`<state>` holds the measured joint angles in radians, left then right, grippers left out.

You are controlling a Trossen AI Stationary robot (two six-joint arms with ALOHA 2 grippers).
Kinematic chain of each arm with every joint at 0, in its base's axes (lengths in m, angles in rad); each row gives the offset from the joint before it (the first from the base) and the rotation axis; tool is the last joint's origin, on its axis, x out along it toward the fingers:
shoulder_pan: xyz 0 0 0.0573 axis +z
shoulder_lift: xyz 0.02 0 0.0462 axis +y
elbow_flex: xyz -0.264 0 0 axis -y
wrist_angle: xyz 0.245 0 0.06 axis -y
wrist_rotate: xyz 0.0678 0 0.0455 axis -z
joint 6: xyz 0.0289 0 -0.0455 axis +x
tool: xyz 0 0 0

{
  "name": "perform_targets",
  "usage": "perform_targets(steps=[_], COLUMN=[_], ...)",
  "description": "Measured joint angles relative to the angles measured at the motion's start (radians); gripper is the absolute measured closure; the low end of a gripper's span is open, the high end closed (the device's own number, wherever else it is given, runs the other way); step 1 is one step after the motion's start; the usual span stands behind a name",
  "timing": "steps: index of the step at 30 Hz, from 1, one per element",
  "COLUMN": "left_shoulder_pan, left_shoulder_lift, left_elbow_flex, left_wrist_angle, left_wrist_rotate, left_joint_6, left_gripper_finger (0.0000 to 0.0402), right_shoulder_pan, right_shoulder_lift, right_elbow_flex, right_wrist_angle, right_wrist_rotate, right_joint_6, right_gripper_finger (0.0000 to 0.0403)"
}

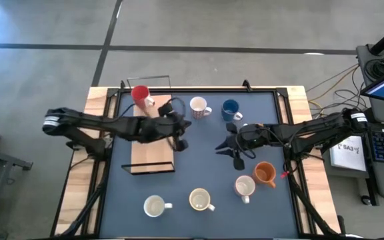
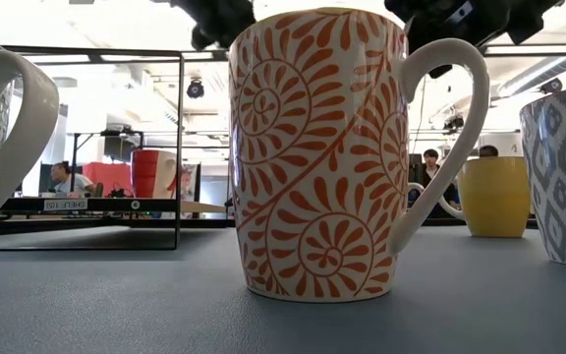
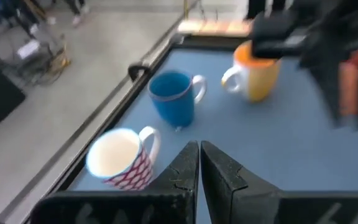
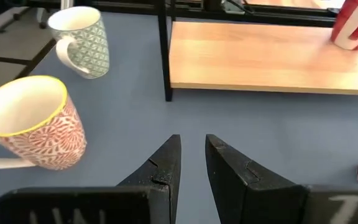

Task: Place coffee mugs
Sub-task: Put the red patterned mug on the shelf

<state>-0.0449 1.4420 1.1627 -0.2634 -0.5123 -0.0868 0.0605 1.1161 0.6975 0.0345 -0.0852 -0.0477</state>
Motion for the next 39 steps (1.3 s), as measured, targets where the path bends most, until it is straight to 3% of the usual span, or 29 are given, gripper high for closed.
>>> perform_targets(steps=[8, 14, 25, 30, 39], left_shoulder_pan=[0.098, 0.143, 0.249, 0.289, 0.312], left_shoulder_lift=[0.186, 0.244, 0.285, 0.341, 0.411], left_elbow_flex=[0.148, 0.163, 0.138, 0.154, 0.185], left_wrist_angle=[-0.152, -0.095, -0.015, -0.011, -0.013], left_wrist_rotate=[0.096, 0.193, 0.214, 0.216, 0.202], left_joint_6=[0.053, 0.110, 0.137, 0.184, 0.235], left_gripper_finger=[0.0402, 0.0402, 0.0398, 0.0363, 0.0263], right_shoulder_pan=[0.000, 0.000, -0.002, -0.002, -0.002], right_shoulder_lift=[-0.100, -0.189, -0.226, -0.225, -0.224], right_elbow_flex=[-0.034, -0.093, -0.130, -0.130, -0.144], right_wrist_angle=[0.006, 0.024, 0.073, 0.075, 0.073], right_wrist_rotate=[-0.002, 0.004, 0.006, 0.006, 0.006], right_joint_6=[-0.024, -0.011, -0.016, -0.002, 0.029], right_gripper_finger=[0.0339, 0.0339, 0.0339, 0.0339, 0.0339])
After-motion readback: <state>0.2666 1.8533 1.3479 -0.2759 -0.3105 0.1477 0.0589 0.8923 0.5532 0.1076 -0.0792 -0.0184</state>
